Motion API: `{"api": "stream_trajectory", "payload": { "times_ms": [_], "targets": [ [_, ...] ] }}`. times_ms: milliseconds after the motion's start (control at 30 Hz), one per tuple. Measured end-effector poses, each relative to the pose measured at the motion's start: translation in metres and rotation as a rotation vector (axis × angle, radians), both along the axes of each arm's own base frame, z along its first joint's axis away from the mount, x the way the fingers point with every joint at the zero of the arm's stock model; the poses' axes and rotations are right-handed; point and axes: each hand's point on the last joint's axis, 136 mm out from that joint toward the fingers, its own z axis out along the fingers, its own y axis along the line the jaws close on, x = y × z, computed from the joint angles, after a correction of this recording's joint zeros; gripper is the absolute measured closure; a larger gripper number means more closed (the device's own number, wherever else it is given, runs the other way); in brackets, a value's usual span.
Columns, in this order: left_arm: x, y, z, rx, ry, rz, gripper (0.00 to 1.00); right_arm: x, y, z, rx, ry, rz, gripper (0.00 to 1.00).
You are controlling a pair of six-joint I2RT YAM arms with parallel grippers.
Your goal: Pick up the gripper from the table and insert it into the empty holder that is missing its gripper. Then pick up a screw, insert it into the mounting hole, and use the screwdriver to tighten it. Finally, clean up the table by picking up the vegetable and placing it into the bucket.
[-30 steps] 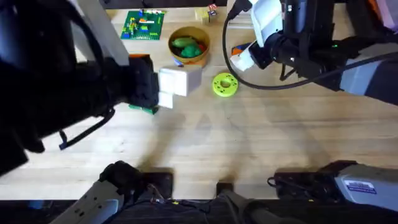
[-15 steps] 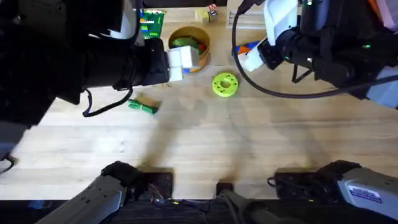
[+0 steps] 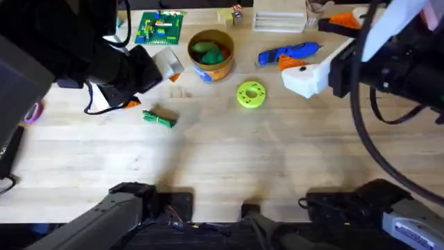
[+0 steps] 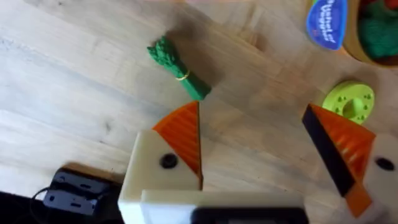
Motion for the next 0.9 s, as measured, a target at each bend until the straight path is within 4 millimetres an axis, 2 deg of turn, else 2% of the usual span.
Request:
{"api": "stream_trajectory", "payload": {
  "times_ms": [133,400,567,600,733,900],
  "targets": [
    [-0.008,0.007,-0.022,0.002,0.133,0.070,0.008,-0.009,0.003,0.011,0.037,-0.022,0.031,0.010],
    [-0.015,0.019,-0.077,0.052,0.289,0.219,0.009,-0.016,0.004,0.002,0.036,0.028,0.044,0.010],
    [-0.016,0.026,-0.111,0.043,0.296,0.321,0.009,-0.016,0.004,0.000,0.034,0.033,0.044,0.010],
    [-0.014,0.033,-0.120,0.030,0.277,0.375,0.009,-0.016,0.004,0.000,0.034,0.033,0.044,0.010],
    [-0.013,0.040,-0.127,0.010,0.265,0.421,0.008,-0.016,0.004,0.000,0.034,0.033,0.044,0.010],
    [-0.014,0.039,-0.129,-0.010,0.268,0.432,0.004,-0.016,0.004,0.000,0.034,0.033,0.044,0.010]
  ]
}}
